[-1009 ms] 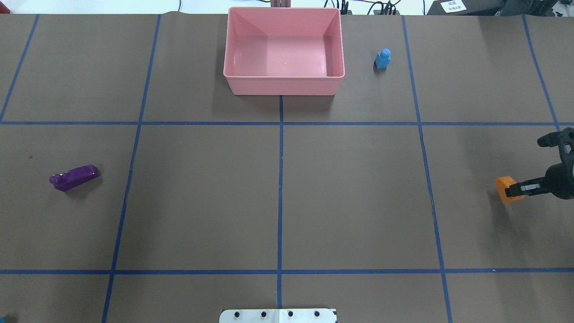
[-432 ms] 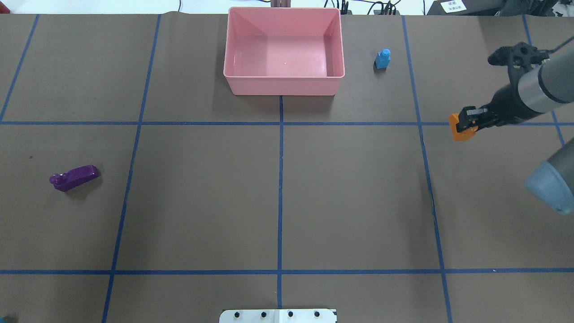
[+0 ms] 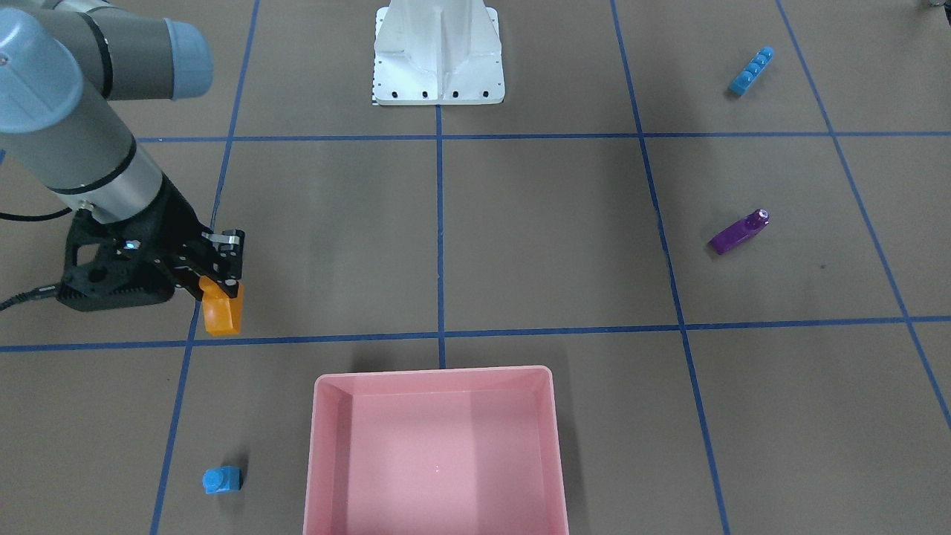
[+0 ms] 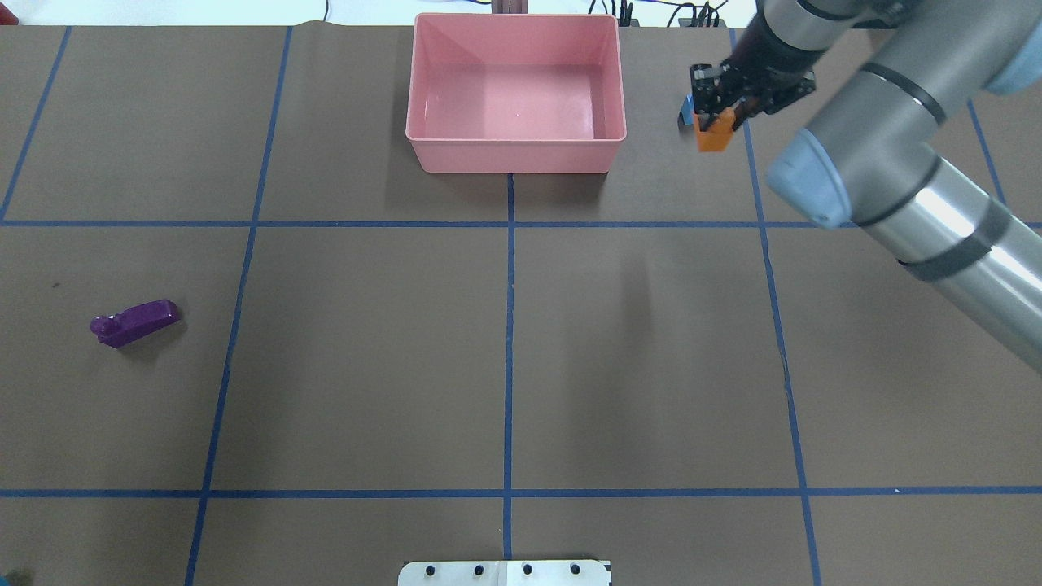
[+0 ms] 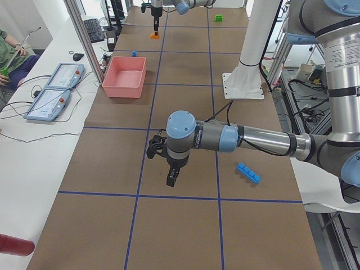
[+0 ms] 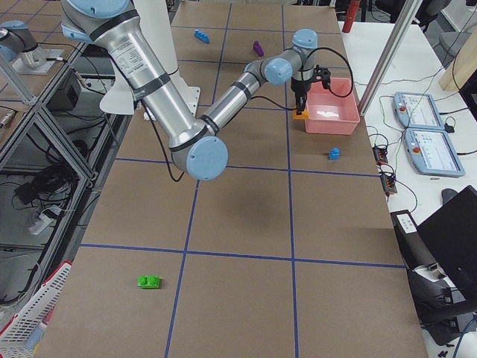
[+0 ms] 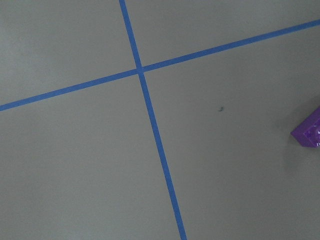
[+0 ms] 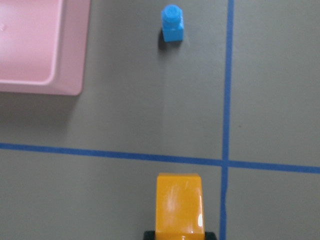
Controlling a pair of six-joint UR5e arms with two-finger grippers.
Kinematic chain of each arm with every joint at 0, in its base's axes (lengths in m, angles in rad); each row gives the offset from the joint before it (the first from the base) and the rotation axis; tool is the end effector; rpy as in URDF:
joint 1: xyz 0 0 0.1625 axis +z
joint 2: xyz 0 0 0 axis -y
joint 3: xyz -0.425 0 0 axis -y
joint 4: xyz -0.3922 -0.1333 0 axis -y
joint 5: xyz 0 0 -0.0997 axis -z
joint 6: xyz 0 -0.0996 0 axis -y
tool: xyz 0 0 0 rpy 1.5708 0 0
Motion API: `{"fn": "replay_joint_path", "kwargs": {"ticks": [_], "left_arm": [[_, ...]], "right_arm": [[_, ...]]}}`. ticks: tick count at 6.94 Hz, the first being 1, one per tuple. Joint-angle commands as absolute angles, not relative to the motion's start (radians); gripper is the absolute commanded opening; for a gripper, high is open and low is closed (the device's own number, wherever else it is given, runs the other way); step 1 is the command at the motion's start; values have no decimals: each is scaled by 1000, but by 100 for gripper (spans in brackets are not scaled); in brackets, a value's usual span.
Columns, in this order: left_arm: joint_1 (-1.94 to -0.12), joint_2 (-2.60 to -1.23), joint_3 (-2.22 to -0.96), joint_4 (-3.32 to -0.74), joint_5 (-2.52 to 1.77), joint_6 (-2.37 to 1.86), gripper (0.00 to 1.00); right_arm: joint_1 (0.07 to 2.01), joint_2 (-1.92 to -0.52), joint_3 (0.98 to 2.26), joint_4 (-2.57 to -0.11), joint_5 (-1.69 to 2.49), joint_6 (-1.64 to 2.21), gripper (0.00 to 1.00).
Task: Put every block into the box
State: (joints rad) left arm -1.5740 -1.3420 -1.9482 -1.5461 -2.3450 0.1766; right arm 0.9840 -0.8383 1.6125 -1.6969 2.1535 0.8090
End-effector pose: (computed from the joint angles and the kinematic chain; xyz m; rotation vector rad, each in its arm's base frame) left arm -0.0649 -0.3990 0.5767 0.1870 0.7610 0.2124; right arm -0.3191 -0.6216 0.2104 0.1209 -0.8337 0.0201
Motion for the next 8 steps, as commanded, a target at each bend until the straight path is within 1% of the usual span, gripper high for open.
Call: {"fn": "replay_joint_path", "kwargs": {"ticks": [1,2,3,4,5,6,8], "left_arm": [[-1574,-1342,-1948,-1546,-2345,176,100],[-1574,-1344,-1948,-1548,-2345,178,100],[-1574,-1344,-1948,-1546,-2345,178,100],[-1574,-1344,-1948,-1548,-2345,178,100],[-1574,-1344,-1951,-1546,-2345,178,100],[-1574,-1344,-1950,-1546,-2345,178,100],[-1574,-1344,-1950,-1548,-2345,178,100]], "right_arm": [[977,-492,1202,-1701,2148,821,0],[977,-424,1084,-1678,2134,819,0],[973,-416,978,-1529,2122,822,0],[959,-384,827,-1385,2111,834,0],[931,-352,731,-1324,2068,842,0],[901,-348,697,-1307,2030,845,0],[865,-348,576,-1133,2017,899,0]]}}
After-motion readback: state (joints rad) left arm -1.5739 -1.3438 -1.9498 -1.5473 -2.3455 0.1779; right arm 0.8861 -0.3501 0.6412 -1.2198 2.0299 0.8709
